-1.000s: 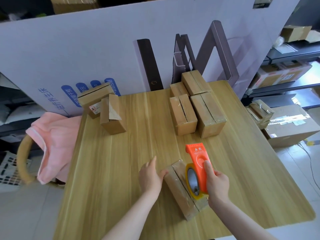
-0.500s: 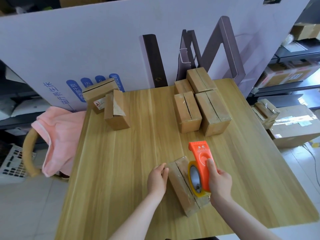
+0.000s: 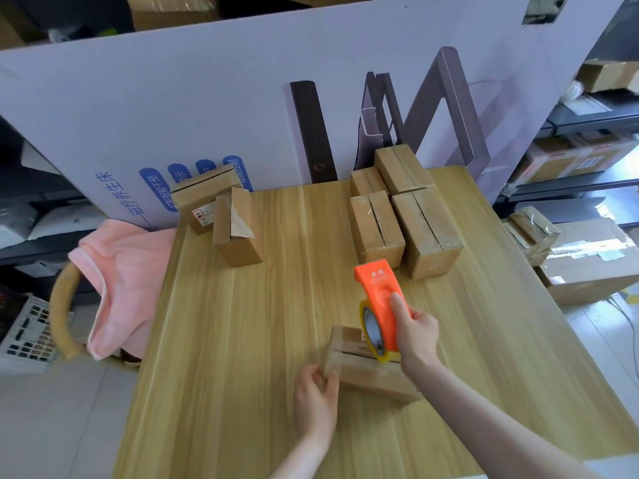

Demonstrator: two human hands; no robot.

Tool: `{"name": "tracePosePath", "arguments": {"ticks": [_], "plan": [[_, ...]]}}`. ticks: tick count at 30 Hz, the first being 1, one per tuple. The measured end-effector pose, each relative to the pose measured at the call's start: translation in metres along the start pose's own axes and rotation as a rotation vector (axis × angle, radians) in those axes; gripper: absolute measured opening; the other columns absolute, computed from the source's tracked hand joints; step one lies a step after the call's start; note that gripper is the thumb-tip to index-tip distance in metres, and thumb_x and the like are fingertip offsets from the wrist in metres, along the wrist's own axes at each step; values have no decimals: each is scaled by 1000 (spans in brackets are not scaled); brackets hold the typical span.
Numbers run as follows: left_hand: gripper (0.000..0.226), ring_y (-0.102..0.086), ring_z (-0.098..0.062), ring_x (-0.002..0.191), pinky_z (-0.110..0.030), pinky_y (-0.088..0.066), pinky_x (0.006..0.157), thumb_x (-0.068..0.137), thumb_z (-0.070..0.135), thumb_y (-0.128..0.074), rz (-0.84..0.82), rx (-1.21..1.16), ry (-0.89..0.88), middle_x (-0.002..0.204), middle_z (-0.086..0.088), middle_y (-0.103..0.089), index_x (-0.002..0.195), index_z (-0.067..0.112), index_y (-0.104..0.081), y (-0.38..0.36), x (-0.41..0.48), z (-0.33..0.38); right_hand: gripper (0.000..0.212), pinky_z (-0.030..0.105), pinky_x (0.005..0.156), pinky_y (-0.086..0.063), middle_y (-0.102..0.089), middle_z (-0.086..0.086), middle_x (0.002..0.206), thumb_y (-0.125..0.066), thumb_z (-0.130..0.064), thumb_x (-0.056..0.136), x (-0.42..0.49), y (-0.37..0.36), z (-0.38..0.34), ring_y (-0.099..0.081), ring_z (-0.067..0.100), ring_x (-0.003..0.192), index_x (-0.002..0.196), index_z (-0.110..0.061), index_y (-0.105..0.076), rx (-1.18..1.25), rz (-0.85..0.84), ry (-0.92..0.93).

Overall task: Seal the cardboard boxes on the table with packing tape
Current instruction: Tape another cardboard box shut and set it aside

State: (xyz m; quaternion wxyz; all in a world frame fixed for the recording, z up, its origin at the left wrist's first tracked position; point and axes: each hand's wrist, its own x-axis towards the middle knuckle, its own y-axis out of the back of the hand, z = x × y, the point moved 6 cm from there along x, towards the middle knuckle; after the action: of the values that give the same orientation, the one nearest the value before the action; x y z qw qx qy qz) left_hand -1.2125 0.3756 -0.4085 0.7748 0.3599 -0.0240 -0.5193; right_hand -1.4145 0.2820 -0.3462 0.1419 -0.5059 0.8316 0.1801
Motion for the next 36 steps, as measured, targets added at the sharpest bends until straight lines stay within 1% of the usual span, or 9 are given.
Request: {"name": "tracePosePath", "arguments": {"ticks": [2,4,8,10,12,14,22,28,36], "plan": [[47,-50,-26,120,-31,-41,96,84,18,-69,22,91,-109,125,-6,-54,126,6,-51,6,9,13,50,27,51,-39,-52,6,54,-66,-43,87,10,8,-12,-47,16,52,63,1,-59,71,61,1],[57,-44,-24,130,-31,-35,107,82,15,-69,42,211,-390,135,-7,-50,134,5,-48,9,22,47,50,27,49,-38,-52,5,54,-66,-47,84,18,26,-22,-47,16,51,64,-2,-59,120,131,11],[67,-25,-17,143,-33,-11,120,90,42,-59,-329,589,-683,150,3,-37,147,19,-32,-29,46,100,65,28,50,-31,-46,11,59,-66,-46,84,25,57,-30,-40,18,54,74,17,-55,105,222,55],[70,-37,-20,136,-38,-16,117,87,52,-58,-519,773,-640,142,2,-46,145,22,-33,-46,53,101,66,29,50,-32,-47,12,60,-66,-44,86,23,64,-26,-41,19,55,76,20,-56,86,238,44],[61,-51,-21,119,-35,-38,97,83,59,-58,-526,818,-533,124,4,-57,133,26,-47,-45,60,93,61,30,50,-32,-46,11,60,-66,-44,86,22,67,-19,-41,20,57,71,14,-58,84,245,18],[55,-55,-14,109,-28,-39,77,79,63,-59,-417,716,-381,115,10,-58,123,31,-55,-26,69,75,53,30,49,-31,-45,10,57,-66,-44,86,21,67,-14,-39,20,54,68,6,-60,79,256,-1],[43,-58,-12,68,-29,-48,60,74,64,-63,41,130,187,82,8,-61,81,24,-50,41,126,27,53,29,47,-33,-48,6,49,-65,-41,88,26,41,-20,-41,19,46,60,3,-59,96,287,-17],[38,-57,-12,66,-26,-43,50,78,48,-69,69,-135,162,85,-1,-61,81,18,-46,-10,179,83,51,27,44,-32,-45,-3,38,-64,-41,88,39,27,-34,-39,14,38,54,-5,-55,116,360,-12],[41,-60,-28,71,-30,-45,56,81,41,-66,167,-321,279,91,-9,-61,93,6,-47,-73,223,144,45,31,49,-36,-52,10,54,-65,-39,89,85,42,-44,-44,20,49,62,-3,-63,106,355,-28]]}}
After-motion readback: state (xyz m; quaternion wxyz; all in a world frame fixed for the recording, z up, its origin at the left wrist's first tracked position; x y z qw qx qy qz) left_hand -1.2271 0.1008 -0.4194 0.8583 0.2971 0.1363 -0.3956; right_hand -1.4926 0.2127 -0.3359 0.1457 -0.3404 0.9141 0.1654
